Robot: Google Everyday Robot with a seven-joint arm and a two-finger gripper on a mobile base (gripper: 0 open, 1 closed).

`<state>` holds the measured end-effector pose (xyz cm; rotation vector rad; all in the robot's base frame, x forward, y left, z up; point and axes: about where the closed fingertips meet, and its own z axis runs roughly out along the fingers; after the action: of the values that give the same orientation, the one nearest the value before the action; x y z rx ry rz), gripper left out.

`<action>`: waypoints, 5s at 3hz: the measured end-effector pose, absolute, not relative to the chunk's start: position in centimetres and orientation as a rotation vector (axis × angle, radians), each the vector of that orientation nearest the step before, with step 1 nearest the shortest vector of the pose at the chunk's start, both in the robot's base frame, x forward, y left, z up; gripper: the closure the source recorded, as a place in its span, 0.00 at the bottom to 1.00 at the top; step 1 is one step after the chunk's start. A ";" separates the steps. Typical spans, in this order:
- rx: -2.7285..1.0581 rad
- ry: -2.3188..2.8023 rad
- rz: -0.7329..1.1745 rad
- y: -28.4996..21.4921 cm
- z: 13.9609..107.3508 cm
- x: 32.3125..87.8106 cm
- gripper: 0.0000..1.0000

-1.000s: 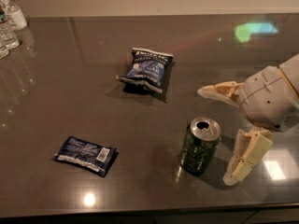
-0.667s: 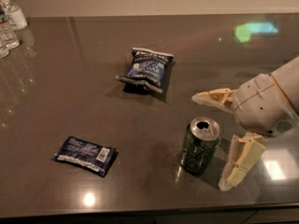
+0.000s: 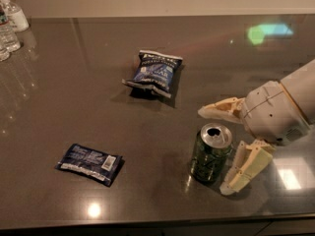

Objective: Knock green can over

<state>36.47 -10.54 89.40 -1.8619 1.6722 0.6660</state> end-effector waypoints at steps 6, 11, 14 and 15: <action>-1.976 1.978 0.235 -14.0 95.6 38.4 1.00; -2.319 2.158 -0.322 -22.6 89.0 42.2 0.35; -2.372 2.130 -0.275 -21.6 86.8 42.8 0.00; -2.332 2.128 -0.225 -21.6 86.3 42.8 0.00</action>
Offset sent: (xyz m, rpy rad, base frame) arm 0.0031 -0.0171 0.0385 -0.0193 -0.0285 -0.1671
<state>42.83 -21.62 86.33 -2.3317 2.1281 -0.2254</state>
